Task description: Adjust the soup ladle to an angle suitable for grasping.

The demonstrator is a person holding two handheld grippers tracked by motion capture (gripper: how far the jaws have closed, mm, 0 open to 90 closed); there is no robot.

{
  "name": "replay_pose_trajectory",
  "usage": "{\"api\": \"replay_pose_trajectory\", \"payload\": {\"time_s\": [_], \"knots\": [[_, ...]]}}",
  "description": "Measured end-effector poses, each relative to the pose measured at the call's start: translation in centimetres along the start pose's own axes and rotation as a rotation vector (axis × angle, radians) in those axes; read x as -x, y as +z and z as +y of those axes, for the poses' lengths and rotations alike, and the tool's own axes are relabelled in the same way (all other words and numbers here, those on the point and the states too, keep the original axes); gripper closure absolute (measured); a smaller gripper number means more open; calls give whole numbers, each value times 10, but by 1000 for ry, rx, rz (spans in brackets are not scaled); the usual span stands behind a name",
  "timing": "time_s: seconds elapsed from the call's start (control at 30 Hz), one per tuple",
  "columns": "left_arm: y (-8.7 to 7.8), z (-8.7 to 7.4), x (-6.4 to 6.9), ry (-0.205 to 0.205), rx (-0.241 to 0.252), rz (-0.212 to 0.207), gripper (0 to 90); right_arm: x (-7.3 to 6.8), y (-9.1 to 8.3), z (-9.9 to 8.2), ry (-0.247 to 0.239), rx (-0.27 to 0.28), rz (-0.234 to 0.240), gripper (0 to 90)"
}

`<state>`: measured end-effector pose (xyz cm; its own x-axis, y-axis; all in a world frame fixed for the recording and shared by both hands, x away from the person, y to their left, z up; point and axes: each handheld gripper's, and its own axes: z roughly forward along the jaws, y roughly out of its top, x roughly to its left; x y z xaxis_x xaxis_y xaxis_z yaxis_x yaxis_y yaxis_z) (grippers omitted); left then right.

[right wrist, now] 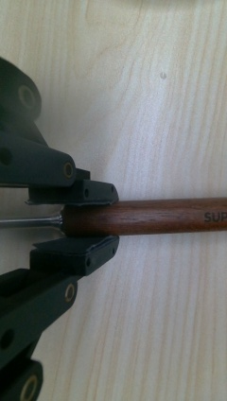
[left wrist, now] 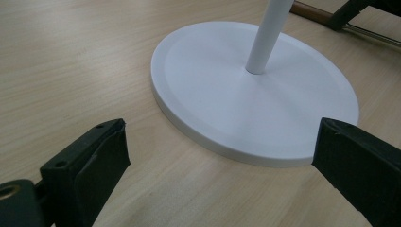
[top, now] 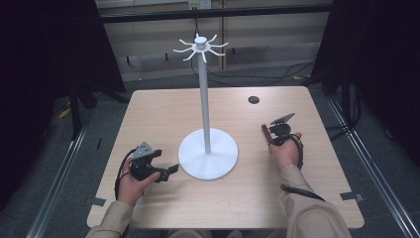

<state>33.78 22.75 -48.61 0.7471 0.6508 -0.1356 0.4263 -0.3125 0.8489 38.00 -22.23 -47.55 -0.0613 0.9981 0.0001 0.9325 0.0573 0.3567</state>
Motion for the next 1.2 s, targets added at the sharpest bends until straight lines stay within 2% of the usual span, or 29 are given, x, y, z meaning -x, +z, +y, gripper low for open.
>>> {"api": "replay_pose_trajectory", "payload": {"time_s": [0.07, 0.27, 0.33, 0.53, 0.57, 0.6, 0.7, 0.8, 0.83, 1.03, 1.2], "knots": [[0, 0, 0, -6, 4, 0, 39, 2, 0, -2, 34, 20, 41, 749], [0, 1, 0, -1, 4, 6, 40, 7, -8, -8, 39, 101, 124, 749], [0, 1, 1, -1, 6, 5, 40, 9, -16, -9, 22, 149, 152, 749], [2, 2, 4, 7, -2, 0, 40, 13, -44, -17, 18, 318, 241, 751], [2, 2, 4, 10, -4, 1, 40, 15, -49, -19, 18, 366, 277, 752], [3, 2, 5, 10, -3, -1, 40, 17, -54, -22, 26, 397, 281, 752], [3, 3, 6, 8, -2, 1, 40, 18, -65, -28, 5, 481, 296, 752], [4, 3, 7, 11, 1, -3, 40, 20, -73, -36, 10, 559, 354, 752], [4, 3, 7, 8, 3, -3, 40, 20, -75, -38, 0, 578, 378, 752], [4, 3, 8, 10, 1, -2, 40, 19, -87, -49, -22, 700, 450, 752], [4, 3, 8, 12, 4, 6, 40, 17, -98, -50, -32, 750, 483, 752]]}}
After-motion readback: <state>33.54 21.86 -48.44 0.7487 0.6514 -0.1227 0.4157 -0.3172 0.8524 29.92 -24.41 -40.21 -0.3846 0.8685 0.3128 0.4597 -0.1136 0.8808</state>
